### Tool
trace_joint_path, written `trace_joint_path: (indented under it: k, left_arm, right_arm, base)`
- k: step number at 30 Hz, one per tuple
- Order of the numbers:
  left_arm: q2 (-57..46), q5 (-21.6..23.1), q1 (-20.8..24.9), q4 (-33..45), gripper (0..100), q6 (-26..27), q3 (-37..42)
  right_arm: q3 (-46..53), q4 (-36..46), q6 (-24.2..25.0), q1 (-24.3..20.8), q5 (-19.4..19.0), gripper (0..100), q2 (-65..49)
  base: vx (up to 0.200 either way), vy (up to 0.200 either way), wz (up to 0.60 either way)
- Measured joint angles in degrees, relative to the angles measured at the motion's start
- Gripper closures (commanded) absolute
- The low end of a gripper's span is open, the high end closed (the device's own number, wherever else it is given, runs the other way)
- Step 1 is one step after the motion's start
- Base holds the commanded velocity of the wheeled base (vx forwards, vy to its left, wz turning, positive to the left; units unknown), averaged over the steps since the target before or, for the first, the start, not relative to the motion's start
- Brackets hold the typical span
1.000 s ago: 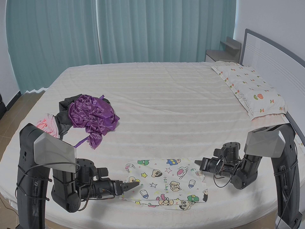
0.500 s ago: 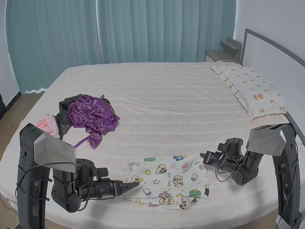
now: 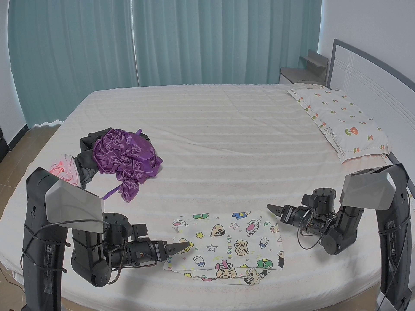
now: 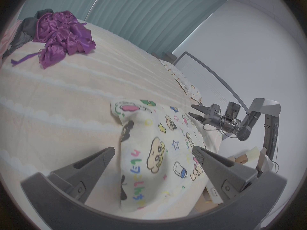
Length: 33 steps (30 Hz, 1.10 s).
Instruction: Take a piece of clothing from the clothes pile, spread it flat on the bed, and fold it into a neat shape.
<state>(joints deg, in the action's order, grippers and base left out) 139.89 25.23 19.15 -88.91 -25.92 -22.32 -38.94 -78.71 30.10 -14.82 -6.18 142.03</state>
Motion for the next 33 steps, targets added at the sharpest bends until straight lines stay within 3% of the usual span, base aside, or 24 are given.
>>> trace_joint_path:
  k: [10, 17, 21, 31, 33]
  left_arm:
    - [-10.4, -5.8, -2.4, 0.0, 0, 2.3, 0.8]
    - [-26.6, -8.5, -3.6, 0.9, 0, 3.4, 7.9]
    - [-36.9, -12.2, -4.3, 4.2, 0, 4.9, 12.7]
    - [-61.3, -18.3, -5.0, 22.9, 0, 9.1, 17.6]
    - [-68.5, -19.4, -5.1, 31.5, 0, 10.5, 17.5]
  right_arm:
    - [10.9, -0.5, -0.1, 0.1, 3.5, 0, -17.8]
    - [21.5, 0.4, -0.4, -1.4, 4.3, 0, -35.8]
    - [27.3, 3.7, -1.4, -2.9, 4.9, 0, -47.5]
    - [33.3, 23.8, -4.0, -4.7, 7.1, 0, -73.2]
    - [33.5, 31.5, -4.9, -4.8, 7.4, 0, -80.3]
  base:
    - [0.000, 0.000, 0.00]
    - [0.000, 0.000, 0.00]
    - [0.000, 0.000, 0.00]
    - [0.000, 0.000, 0.00]
    - [0.000, 0.000, 0.00]
